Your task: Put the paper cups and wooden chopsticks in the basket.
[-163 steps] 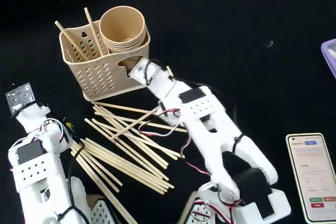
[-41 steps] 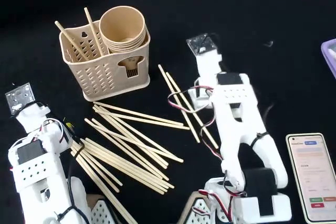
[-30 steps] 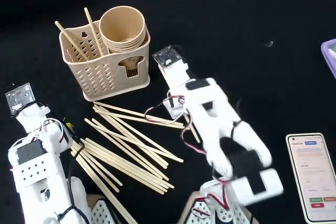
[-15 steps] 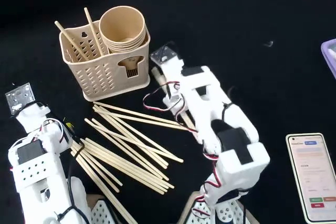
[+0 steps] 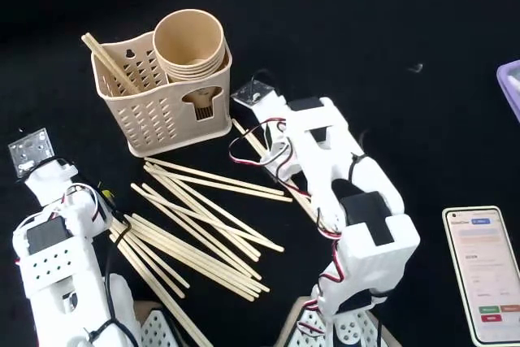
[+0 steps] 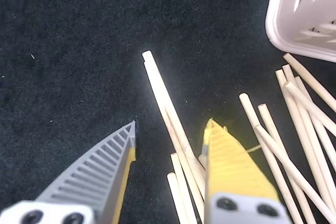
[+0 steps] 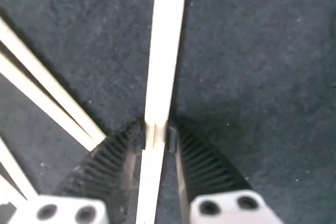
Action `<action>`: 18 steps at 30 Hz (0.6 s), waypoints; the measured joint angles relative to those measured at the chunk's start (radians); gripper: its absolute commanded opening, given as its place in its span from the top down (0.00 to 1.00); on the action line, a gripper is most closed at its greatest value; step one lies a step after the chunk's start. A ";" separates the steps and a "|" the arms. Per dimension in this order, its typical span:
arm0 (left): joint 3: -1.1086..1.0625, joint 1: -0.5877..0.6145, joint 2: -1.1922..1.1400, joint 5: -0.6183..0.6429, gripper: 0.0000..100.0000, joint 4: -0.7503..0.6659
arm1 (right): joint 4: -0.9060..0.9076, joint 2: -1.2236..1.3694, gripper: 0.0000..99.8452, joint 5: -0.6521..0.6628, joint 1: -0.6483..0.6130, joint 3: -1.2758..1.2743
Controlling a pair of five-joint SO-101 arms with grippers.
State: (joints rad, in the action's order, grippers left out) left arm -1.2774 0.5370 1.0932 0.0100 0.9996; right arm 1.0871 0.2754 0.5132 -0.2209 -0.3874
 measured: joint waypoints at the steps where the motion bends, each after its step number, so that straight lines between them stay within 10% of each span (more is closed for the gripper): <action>1: 0.000 0.000 0.000 0.000 0.78 0.000 | 0.000 0.000 0.99 0.000 0.000 0.000; 18: 0.000 0.000 0.000 0.000 0.78 0.000 | 0.034 -0.348 0.99 0.002 0.269 -0.110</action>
State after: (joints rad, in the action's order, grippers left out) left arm -1.2774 0.5370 1.0932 0.0100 0.9996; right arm 1.1208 -0.0729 0.5148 0.0476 -0.4979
